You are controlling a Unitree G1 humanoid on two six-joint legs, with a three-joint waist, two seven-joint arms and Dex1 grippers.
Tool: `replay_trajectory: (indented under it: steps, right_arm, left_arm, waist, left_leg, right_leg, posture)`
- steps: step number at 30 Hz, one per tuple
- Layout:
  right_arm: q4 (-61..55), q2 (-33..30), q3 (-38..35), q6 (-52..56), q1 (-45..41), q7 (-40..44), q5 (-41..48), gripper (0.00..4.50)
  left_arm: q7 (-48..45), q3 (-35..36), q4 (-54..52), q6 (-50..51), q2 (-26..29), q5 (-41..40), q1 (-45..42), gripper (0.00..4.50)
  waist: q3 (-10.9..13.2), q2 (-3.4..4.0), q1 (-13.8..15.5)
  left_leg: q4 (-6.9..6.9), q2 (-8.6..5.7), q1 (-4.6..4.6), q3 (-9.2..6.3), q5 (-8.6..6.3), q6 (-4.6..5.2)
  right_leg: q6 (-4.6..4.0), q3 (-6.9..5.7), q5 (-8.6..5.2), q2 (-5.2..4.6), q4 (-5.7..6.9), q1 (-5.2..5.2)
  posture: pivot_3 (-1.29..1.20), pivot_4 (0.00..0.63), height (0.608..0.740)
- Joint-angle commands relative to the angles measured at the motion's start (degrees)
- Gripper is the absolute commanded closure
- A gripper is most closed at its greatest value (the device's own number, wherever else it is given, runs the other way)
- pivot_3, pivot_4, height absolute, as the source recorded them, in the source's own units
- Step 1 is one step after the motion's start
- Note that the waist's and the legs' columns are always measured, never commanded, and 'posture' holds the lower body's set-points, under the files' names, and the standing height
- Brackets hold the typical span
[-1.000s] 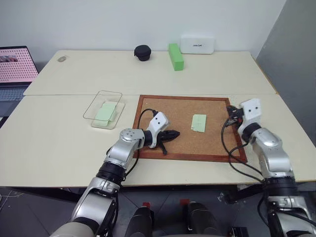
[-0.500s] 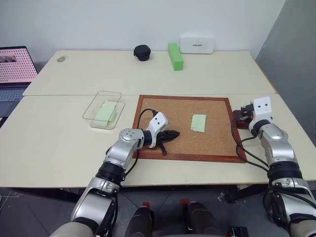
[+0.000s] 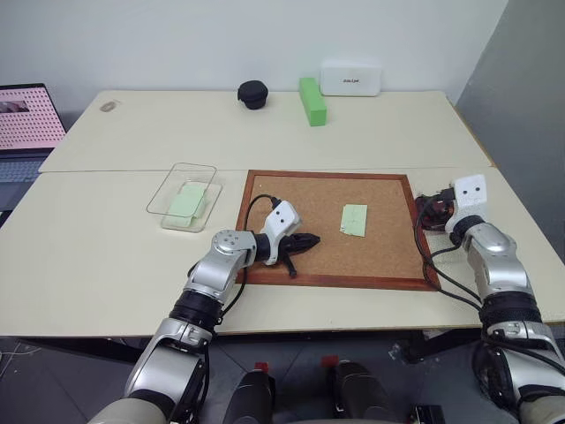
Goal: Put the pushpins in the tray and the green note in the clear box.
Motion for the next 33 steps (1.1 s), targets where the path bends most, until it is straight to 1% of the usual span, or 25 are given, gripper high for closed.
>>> replay_trajectory:
  steps: [1, 3, 5, 10, 18, 22, 26, 27, 31, 33]
  right_arm:
    - [-13.30, 2.30, 1.00, 4.60, 3.90, 8.73, 8.25, 0.78]
    - [-19.69, 3.55, 3.68, 7.43, 6.33, 12.09, 10.56, 0.78]
    - [-23.22, 4.21, 5.99, 9.04, 7.97, 13.39, 10.35, 0.78]
    - [-24.87, 6.09, 11.56, 9.31, 9.54, 13.49, 6.80, 0.78]
    - [-16.11, 10.06, 14.62, 5.90, 4.88, 13.49, 3.27, 0.78]
    - [-10.37, 11.12, 14.50, 3.74, 2.60, 13.70, 1.99, 0.78]
    - [-7.32, 11.23, 14.39, 1.77, 1.79, 14.35, 1.35, 1.44]
    - [-7.43, 11.21, 14.46, 1.55, 1.94, 14.74, 1.44, 1.74]
    - [-8.01, 11.18, 14.62, 0.96, 2.35, 15.57, 1.19, 2.69]
    - [-7.81, 11.04, 14.91, 0.19, 2.35, 15.11, 0.16, 3.01]
  left_arm:
    - [-0.07, -0.14, -0.03, 0.18, 0.02, 0.21, -0.24, 4.50]
    - [-0.22, -0.14, 0.00, 0.27, 0.17, 0.19, -0.26, 4.50]
    - [-0.29, -0.14, -0.07, 0.35, 0.28, 0.16, -0.22, 4.50]
    - [-0.12, 0.02, 0.19, 0.38, 0.42, 0.22, -0.50, 4.50]
    - [0.12, 0.08, -0.15, 0.33, 0.68, 0.22, -0.16, 4.50]
    - [0.24, 0.31, 0.17, 0.40, 0.68, 0.17, -0.72, 4.50]
    - [0.56, 0.65, 0.36, 0.24, 0.88, 0.19, -0.77, 4.50]
    - [0.69, 0.84, 0.51, 0.22, 0.99, 0.15, -0.83, 4.50]
    - [0.67, 0.98, 0.68, 0.19, 1.22, 0.11, -0.96, 4.50]
    - [0.65, 0.79, 0.67, 0.15, 1.11, 0.19, -0.96, 4.50]
  waist:
    - [0.00, 0.00, 0.02]
    - [0.00, 0.01, -0.02]
    - [0.00, 0.02, -0.08]
    - [0.00, 0.01, 0.00]
    - [0.00, 0.01, -0.08]
    - [0.00, 0.01, -0.01]
    - [0.00, 0.01, -0.07]
    - [0.00, 0.01, -0.07]
    - [0.00, 0.01, -0.07]
    - [0.00, 0.01, -0.07]
  left_leg:
    - [0.01, -0.01, 0.00, 0.00, 0.00, 0.00]
    - [0.00, 0.02, -0.01, -0.04, 0.00, 0.00]
    - [0.00, 0.01, 0.01, -0.04, 0.00, 0.00]
    - [0.05, -0.01, 0.00, -0.03, 0.00, 0.00]
    - [0.04, 0.00, 0.02, -0.02, 0.00, 0.00]
    - [0.01, 0.02, 0.04, -0.05, 0.00, 0.00]
    - [0.01, 0.01, 0.04, -0.03, 0.00, 0.00]
    - [0.02, 0.02, 0.05, -0.03, 0.00, 0.00]
    - [0.02, 0.02, 0.06, -0.04, 0.00, 0.00]
    - [0.02, 0.02, 0.06, -0.04, 0.00, 0.00]
  right_leg:
    - [0.01, 0.01, 0.00, 0.00, 0.00, 0.00]
    - [0.00, -0.03, 0.00, 0.01, -0.01, 0.01]
    - [0.00, -0.03, 0.00, 0.01, 0.02, 0.01]
    - [0.02, -0.03, 0.01, -0.01, -0.01, 0.01]
    - [0.01, -0.03, 0.01, 0.00, 0.01, 0.01]
    - [0.00, -0.07, 0.00, 0.01, 0.02, 0.01]
    - [0.00, -0.04, 0.00, 0.01, 0.01, 0.01]
    - [0.00, -0.04, 0.00, 0.01, 0.02, 0.01]
    - [0.00, -0.04, 0.00, 0.01, 0.03, 0.01]
    - [0.00, -0.04, 0.00, 0.01, 0.04, 0.01]
  posture:
    - [0.00, 0.150, 0.740]
    - [0.00, 0.150, 0.740]
    - [0.00, 0.150, 0.740]
    - [0.00, 0.150, 0.740]
    - [0.00, 0.150, 0.740]
    - [0.00, 0.150, 0.740]
    - [0.00, 0.150, 0.740]
    - [0.00, 0.150, 0.740]
    - [0.00, 0.150, 0.740]
    - [0.00, 0.150, 0.740]
